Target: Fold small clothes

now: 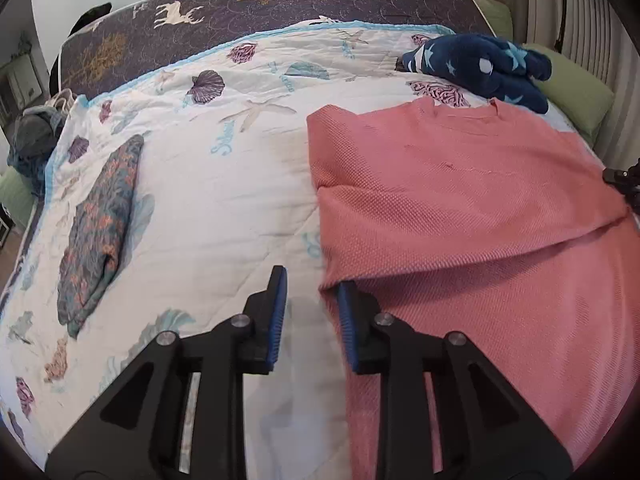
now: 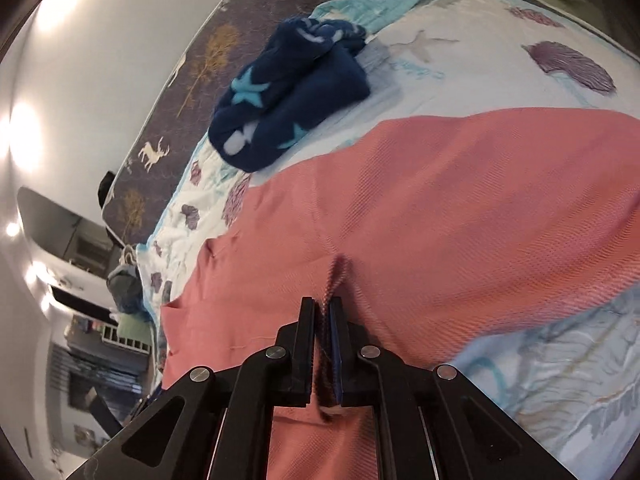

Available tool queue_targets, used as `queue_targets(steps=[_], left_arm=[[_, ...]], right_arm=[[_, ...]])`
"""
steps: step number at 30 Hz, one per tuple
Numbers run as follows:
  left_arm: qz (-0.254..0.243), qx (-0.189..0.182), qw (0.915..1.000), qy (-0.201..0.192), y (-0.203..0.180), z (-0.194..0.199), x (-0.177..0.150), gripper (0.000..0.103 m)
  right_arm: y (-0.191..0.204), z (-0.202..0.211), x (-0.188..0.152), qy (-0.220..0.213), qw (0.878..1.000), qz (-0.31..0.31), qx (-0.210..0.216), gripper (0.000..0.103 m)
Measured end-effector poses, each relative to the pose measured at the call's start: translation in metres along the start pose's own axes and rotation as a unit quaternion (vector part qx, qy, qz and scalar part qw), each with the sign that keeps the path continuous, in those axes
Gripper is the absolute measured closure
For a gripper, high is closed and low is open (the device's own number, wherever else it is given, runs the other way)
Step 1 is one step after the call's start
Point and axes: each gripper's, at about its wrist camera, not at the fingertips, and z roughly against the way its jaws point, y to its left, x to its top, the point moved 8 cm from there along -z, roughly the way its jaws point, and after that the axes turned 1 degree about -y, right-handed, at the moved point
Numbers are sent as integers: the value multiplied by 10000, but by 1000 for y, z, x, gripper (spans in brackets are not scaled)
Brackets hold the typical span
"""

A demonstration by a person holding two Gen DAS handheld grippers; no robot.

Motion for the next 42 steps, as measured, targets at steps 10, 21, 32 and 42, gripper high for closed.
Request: queue_targets(steps=[10, 21, 32, 42], left_arm=[[-63, -471, 9988, -133, -14, 3, 5, 65], [730, -1126, 9908, 165, -6, -17, -1, 67], [1470, -1378, 9795, -37, 12, -16, -4, 92], [1793, -1448, 9731, 61, 22, -18, -14, 88]], right_arm=[[96, 1, 10, -227, 9842, 1739, -259, 49], [288, -169, -73, 1772, 8952, 4086, 184, 30], [297, -252, -96, 2159, 8931, 3938, -266, 100], [275, -267, -39, 1575, 9502, 2685, -153, 97]])
